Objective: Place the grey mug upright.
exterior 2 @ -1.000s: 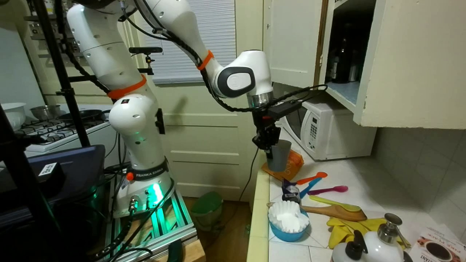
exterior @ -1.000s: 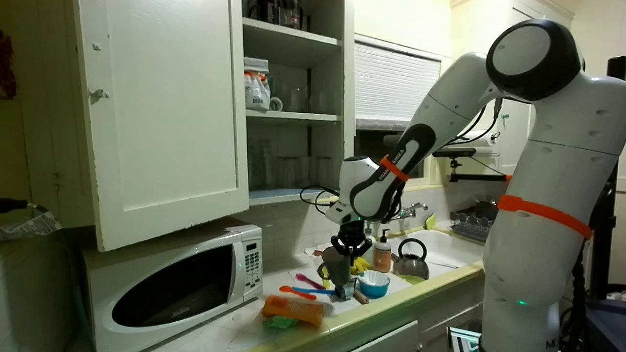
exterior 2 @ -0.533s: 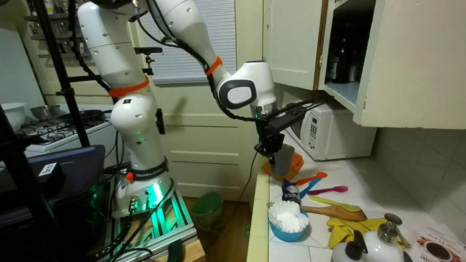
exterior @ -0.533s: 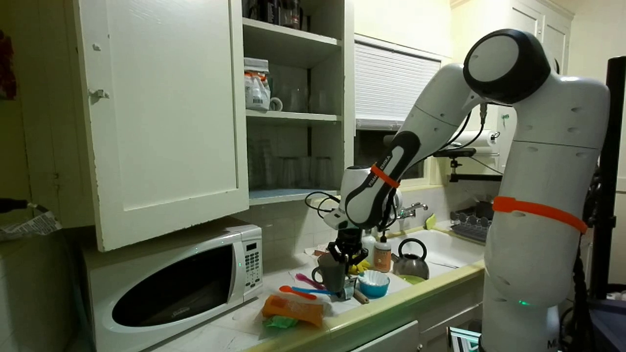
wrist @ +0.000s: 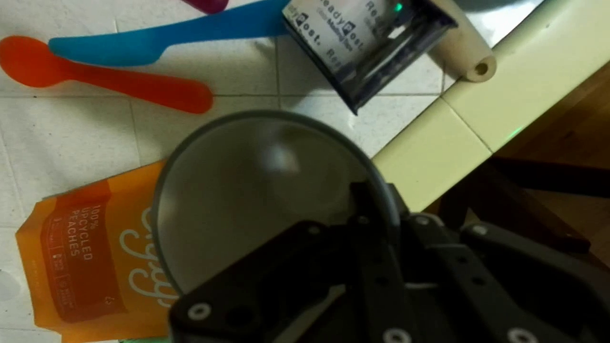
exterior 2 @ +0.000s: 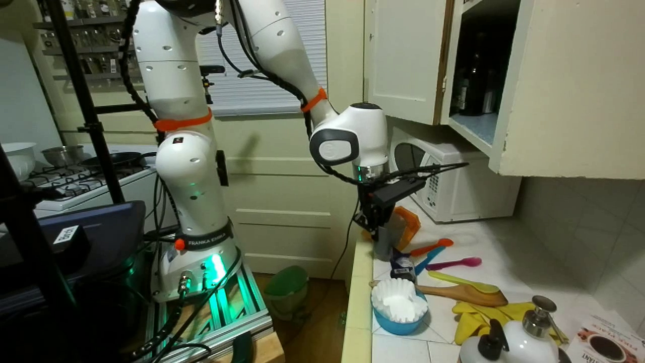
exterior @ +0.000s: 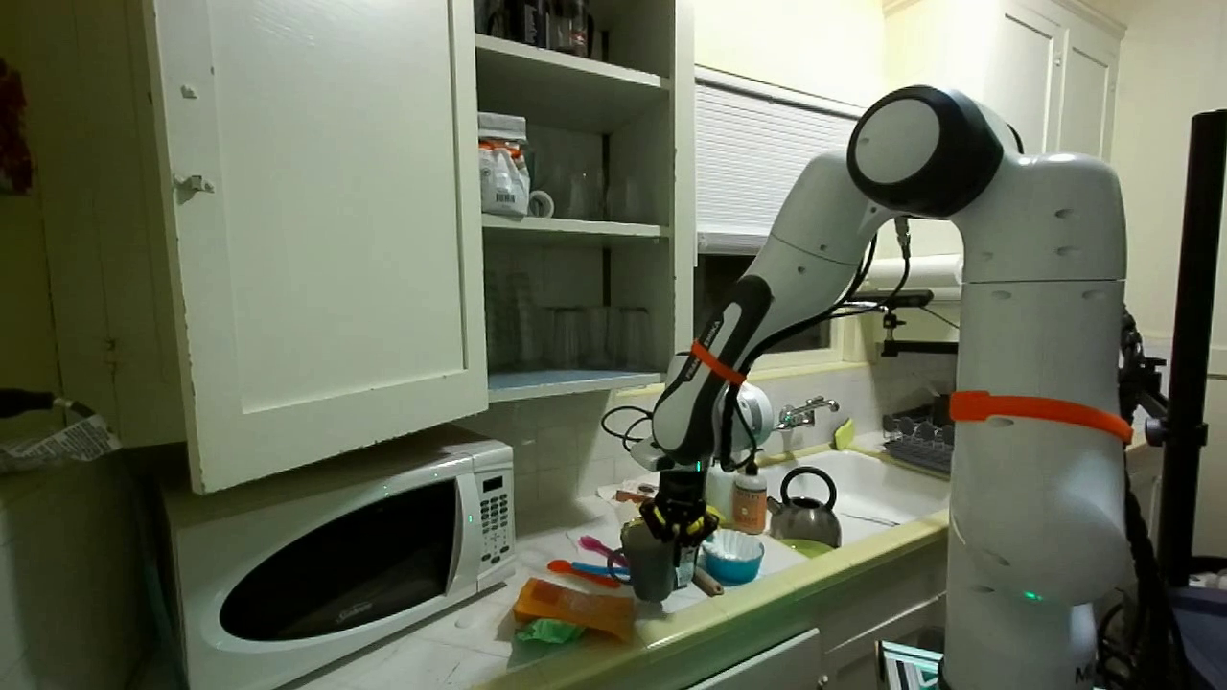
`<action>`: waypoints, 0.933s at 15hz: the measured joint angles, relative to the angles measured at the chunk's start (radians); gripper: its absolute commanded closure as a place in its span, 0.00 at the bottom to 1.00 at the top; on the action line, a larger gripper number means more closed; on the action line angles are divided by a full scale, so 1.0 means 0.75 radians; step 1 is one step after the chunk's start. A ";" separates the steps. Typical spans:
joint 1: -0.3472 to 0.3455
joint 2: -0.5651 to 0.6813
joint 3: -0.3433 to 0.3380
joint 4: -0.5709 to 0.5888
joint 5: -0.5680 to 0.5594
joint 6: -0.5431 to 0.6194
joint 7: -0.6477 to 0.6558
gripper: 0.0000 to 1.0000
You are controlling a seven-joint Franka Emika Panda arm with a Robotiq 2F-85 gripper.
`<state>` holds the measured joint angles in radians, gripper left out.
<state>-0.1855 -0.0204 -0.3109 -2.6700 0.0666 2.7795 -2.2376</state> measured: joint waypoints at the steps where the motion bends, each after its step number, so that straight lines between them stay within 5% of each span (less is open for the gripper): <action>1: -0.001 0.024 -0.004 0.014 0.025 0.018 -0.052 0.91; 14: -0.049 0.171 -0.009 0.093 0.078 0.097 -0.330 0.98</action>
<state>-0.2221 0.1082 -0.3175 -2.6001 0.1254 2.8522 -2.4853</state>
